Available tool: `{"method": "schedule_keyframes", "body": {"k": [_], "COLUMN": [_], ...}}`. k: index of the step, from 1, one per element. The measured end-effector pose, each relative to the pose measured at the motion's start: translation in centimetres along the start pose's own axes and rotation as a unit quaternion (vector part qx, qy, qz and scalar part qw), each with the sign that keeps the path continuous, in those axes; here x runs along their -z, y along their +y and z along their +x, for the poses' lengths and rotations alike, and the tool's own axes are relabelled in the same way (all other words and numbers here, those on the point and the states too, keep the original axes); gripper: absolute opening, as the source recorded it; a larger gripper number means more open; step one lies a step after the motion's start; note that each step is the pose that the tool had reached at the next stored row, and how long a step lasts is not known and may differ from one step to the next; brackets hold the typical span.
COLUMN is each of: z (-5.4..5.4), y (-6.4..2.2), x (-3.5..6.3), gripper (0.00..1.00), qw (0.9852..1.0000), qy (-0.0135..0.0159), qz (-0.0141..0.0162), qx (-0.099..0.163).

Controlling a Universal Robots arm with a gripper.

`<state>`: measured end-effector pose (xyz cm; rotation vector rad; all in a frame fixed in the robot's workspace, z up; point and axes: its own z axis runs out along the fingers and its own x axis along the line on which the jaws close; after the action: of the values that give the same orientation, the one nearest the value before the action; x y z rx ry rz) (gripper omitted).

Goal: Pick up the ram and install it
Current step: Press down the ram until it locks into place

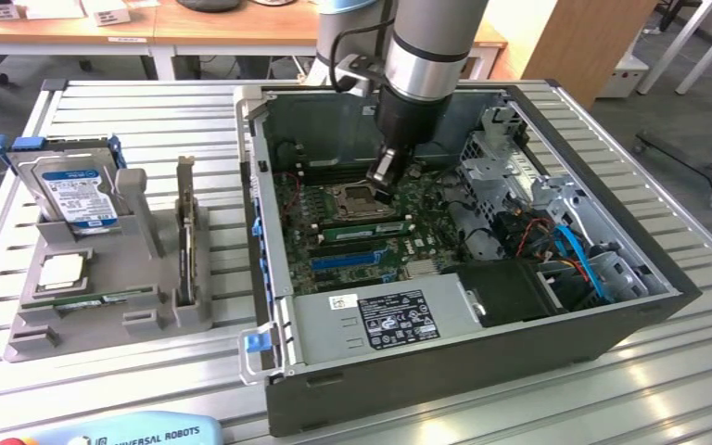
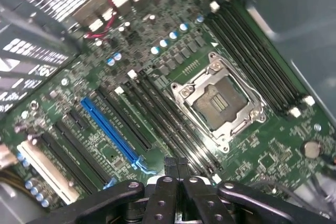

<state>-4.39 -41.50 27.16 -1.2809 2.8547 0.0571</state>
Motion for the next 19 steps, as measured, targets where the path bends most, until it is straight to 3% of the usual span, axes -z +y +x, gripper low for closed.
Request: {"method": "schedule_keyframes", "body": {"k": [5, 10, 15, 19], "z": [0.0, 0.0, 0.0, 0.0], "y": [0.0, 0.0, 0.0, 0.0], "x": [-0.01, -0.03, -0.04, -0.05], "gripper": [0.1, 0.1, 0.1, 0.1], "qw": [0.9992, 0.9972, 0.9937, 0.9897], "qy": [-0.0011, -0.0021, -0.0031, -0.004], "qz": [0.001, 0.0019, 0.0029, 0.0038], "qx": [-0.039, -0.075, -0.112, -0.143]}}
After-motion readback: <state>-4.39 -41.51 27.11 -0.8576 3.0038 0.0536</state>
